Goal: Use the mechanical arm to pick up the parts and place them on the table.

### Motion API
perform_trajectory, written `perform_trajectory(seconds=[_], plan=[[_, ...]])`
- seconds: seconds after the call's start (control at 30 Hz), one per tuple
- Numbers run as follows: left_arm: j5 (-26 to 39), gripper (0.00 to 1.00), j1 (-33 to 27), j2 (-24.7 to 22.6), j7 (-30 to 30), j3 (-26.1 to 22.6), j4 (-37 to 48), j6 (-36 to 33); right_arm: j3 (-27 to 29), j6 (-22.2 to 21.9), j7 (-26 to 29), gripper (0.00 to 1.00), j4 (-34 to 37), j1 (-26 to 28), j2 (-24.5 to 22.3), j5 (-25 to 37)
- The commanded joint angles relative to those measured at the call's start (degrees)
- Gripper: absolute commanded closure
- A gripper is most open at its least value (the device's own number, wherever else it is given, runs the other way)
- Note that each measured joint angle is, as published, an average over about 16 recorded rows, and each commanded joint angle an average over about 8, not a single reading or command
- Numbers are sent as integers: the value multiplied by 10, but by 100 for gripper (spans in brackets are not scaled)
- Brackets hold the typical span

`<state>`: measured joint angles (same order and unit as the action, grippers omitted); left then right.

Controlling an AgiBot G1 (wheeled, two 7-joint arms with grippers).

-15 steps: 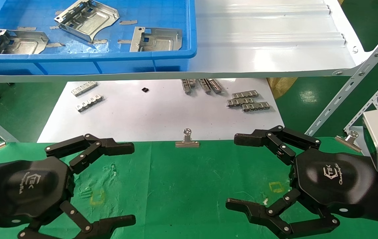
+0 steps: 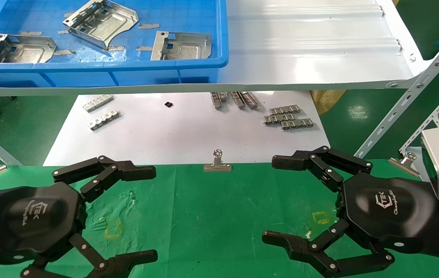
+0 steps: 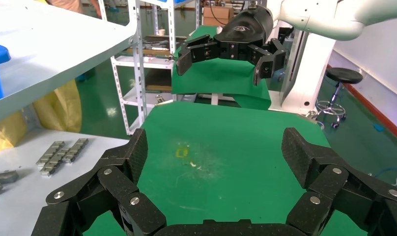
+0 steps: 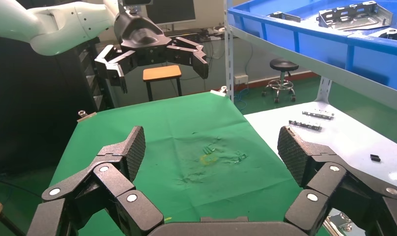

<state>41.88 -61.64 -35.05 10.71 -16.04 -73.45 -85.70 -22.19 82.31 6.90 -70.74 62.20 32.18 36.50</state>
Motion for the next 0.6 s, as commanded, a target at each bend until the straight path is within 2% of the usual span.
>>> perform_trajectory(seconds=[0.03, 0.6], plan=[[0, 0, 0, 0, 0, 0, 0, 0, 0, 0, 0, 100, 0, 0, 0, 0], [0, 0, 0, 0, 0, 0, 0, 0, 0, 0, 0, 100, 0, 0, 0, 0]])
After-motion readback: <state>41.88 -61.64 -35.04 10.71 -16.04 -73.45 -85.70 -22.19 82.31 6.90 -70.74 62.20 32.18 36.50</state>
